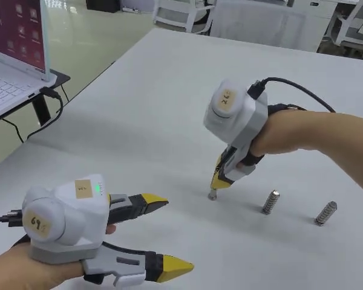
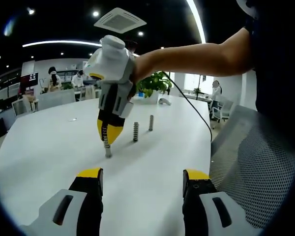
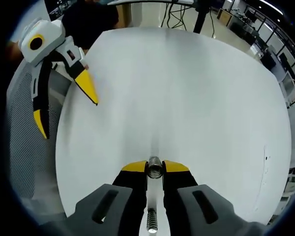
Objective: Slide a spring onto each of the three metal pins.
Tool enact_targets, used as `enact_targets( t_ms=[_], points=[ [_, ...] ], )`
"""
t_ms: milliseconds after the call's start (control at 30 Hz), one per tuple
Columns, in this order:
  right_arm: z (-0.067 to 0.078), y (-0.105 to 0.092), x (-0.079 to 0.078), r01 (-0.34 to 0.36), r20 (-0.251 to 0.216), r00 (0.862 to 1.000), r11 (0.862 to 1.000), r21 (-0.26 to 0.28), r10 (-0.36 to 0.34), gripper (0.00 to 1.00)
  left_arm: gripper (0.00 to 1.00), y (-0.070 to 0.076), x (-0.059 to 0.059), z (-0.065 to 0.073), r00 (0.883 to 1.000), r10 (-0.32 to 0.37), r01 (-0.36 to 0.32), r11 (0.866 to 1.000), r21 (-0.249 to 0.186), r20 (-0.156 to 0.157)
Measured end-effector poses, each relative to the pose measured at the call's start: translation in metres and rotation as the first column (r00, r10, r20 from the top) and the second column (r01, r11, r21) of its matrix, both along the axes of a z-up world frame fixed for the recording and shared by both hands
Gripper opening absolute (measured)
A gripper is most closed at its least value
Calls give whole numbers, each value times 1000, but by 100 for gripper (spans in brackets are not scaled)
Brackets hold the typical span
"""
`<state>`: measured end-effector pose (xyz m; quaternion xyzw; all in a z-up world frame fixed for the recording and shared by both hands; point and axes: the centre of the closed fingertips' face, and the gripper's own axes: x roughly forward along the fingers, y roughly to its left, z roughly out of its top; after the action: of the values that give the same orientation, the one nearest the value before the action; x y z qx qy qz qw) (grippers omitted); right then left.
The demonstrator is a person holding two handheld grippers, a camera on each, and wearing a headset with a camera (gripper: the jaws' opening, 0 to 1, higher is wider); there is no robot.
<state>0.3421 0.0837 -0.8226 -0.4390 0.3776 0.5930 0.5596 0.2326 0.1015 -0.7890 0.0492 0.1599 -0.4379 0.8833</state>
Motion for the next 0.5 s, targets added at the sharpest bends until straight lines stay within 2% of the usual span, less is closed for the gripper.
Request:
enact_targets(
  t_ms=[500],
  points=[
    [-21, 4, 0, 16, -4, 1000, 1000, -20, -16, 9, 61, 3, 1, 1, 1000, 3, -3, 1000, -2, 4]
  ],
)
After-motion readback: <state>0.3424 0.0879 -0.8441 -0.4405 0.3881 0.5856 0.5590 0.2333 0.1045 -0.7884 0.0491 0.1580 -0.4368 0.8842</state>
